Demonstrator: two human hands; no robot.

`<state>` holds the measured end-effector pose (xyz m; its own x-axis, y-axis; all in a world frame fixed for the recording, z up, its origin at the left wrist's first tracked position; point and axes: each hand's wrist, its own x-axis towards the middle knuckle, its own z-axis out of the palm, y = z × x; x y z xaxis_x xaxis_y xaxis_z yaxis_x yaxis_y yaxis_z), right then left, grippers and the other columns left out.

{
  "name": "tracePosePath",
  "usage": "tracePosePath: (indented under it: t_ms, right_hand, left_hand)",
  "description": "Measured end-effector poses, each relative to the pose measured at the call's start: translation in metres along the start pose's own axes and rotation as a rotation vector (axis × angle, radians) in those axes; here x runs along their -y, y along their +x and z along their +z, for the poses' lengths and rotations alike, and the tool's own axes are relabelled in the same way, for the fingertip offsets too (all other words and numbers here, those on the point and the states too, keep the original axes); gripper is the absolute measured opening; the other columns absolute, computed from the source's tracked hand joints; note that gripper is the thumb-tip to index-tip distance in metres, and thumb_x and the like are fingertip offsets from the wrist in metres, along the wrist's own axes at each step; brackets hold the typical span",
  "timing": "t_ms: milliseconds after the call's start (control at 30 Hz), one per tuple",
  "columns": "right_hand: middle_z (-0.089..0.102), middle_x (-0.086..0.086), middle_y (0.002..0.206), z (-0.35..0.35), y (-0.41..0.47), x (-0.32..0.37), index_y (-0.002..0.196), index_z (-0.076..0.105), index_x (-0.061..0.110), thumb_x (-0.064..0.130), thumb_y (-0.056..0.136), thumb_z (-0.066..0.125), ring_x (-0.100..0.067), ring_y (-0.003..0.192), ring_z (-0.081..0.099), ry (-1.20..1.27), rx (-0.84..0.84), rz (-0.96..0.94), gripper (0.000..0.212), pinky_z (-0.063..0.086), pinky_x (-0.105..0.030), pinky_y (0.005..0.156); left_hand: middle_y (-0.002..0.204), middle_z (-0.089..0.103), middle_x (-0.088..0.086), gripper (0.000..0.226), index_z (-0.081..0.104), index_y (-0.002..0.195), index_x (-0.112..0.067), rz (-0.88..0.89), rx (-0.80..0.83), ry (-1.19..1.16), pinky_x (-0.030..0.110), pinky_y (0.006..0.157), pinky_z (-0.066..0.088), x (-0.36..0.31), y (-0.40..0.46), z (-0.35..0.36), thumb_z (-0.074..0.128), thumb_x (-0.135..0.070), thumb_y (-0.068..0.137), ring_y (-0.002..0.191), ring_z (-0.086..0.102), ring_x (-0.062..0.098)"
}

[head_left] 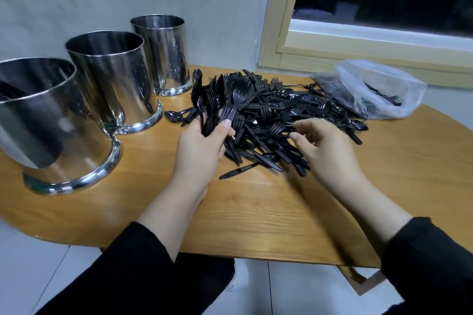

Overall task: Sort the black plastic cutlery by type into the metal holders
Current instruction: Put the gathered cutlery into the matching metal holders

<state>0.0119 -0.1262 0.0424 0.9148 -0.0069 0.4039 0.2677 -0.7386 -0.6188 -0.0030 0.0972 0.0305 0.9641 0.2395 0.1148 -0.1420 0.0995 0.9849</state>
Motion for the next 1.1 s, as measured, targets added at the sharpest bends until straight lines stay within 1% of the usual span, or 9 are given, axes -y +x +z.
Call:
tracePosePath:
  t_ms: [133, 200, 333, 467, 600, 700, 900, 1033, 1100]
  right_hand:
    - [0.066, 0.009, 0.107, 0.009, 0.032, 0.003, 0.121, 0.067, 0.022, 0.030, 0.095, 0.067, -0.012, 0.098, 0.060, -0.150, 0.101, -0.010, 0.027, 0.046, -0.029, 0.087]
    - [0.063, 0.007, 0.109, 0.013, 0.047, 0.003, 0.125, 0.065, 0.022, 0.029, 0.096, 0.067, -0.012, 0.095, 0.057, -0.224, 0.136, -0.045, 0.031, 0.041, -0.025, 0.083]
    - [0.059, 0.003, 0.112, 0.024, 0.071, 0.006, 0.134, 0.060, 0.021, 0.033, 0.097, 0.065, -0.014, 0.095, 0.053, -0.290, 0.200, -0.094, 0.040, 0.036, -0.024, 0.082]
    - [0.062, 0.000, 0.109, 0.041, 0.083, 0.014, 0.134, 0.060, 0.019, 0.041, 0.095, 0.065, -0.017, 0.096, 0.056, -0.311, 0.200, -0.078, 0.046, 0.041, -0.028, 0.082]
    - [0.065, 0.004, 0.095, 0.057, 0.087, 0.016, 0.125, 0.065, 0.023, 0.032, 0.095, 0.066, -0.025, 0.099, 0.064, -0.252, 0.177, 0.020, 0.031, 0.049, -0.038, 0.092]
    - [0.070, 0.005, 0.099, 0.062, 0.088, 0.014, 0.118, 0.068, 0.031, 0.029, 0.095, 0.064, -0.025, 0.106, 0.063, -0.248, 0.149, 0.080, 0.023, 0.044, -0.048, 0.101]
    - [0.073, 0.007, 0.092, 0.065, 0.093, 0.019, 0.116, 0.061, 0.032, 0.057, 0.092, 0.061, -0.024, 0.103, 0.062, -0.340, 0.123, 0.101, 0.035, 0.031, -0.042, 0.094]
    - [0.074, 0.005, 0.096, 0.074, 0.100, 0.024, 0.116, 0.061, 0.029, 0.063, 0.088, 0.062, -0.026, 0.108, 0.063, -0.402, 0.119, 0.122, 0.044, 0.031, -0.045, 0.099]
    - [0.074, 0.003, 0.099, 0.077, 0.102, 0.026, 0.120, 0.061, 0.028, 0.062, 0.087, 0.064, -0.027, 0.110, 0.063, -0.429, 0.113, 0.126, 0.047, 0.031, -0.046, 0.099]
  left_hand:
    - [0.092, 0.065, 0.031, 0.016, 0.069, 0.088, -0.028, 0.044, 0.025, 0.043, 0.031, 0.052, 0.035, 0.004, 0.029, 0.011, 0.062, -0.023, 0.102, 0.056, 0.038, 0.021]
    - [0.095, 0.063, 0.036, 0.018, 0.070, 0.085, -0.035, 0.051, 0.036, 0.065, 0.036, 0.056, 0.035, 0.012, 0.038, 0.012, 0.062, -0.029, 0.100, 0.057, 0.039, 0.022]
    - [0.091, 0.063, 0.035, 0.015, 0.070, 0.086, -0.035, 0.055, 0.056, 0.080, 0.039, 0.058, 0.034, 0.022, 0.047, 0.008, 0.063, -0.034, 0.099, 0.055, 0.039, 0.022]
    - [0.094, 0.066, 0.033, 0.010, 0.069, 0.089, -0.035, 0.044, 0.089, 0.098, 0.040, 0.057, 0.037, 0.024, 0.049, 0.006, 0.063, -0.037, 0.096, 0.054, 0.042, 0.022]
    - [0.093, 0.066, 0.031, 0.010, 0.069, 0.090, -0.034, 0.008, 0.100, 0.091, 0.041, 0.057, 0.037, 0.024, 0.050, 0.007, 0.063, -0.042, 0.089, 0.055, 0.042, 0.022]
    - [0.094, 0.067, 0.030, 0.007, 0.070, 0.090, -0.035, -0.002, 0.092, 0.075, 0.039, 0.058, 0.037, 0.025, 0.050, 0.006, 0.065, -0.035, 0.096, 0.055, 0.042, 0.022]
    - [0.092, 0.070, 0.024, 0.013, 0.070, 0.087, -0.030, -0.008, 0.076, 0.080, 0.037, 0.057, 0.038, 0.027, 0.051, 0.005, 0.065, -0.029, 0.099, 0.055, 0.044, 0.020]
    - [0.091, 0.071, 0.020, 0.013, 0.070, 0.088, -0.026, -0.018, 0.064, 0.061, 0.036, 0.057, 0.038, 0.027, 0.052, 0.005, 0.064, -0.026, 0.100, 0.055, 0.044, 0.019]
    - [0.091, 0.069, 0.025, 0.013, 0.070, 0.088, -0.030, -0.020, 0.061, 0.060, 0.037, 0.058, 0.038, 0.027, 0.052, 0.004, 0.064, -0.027, 0.100, 0.054, 0.043, 0.020]
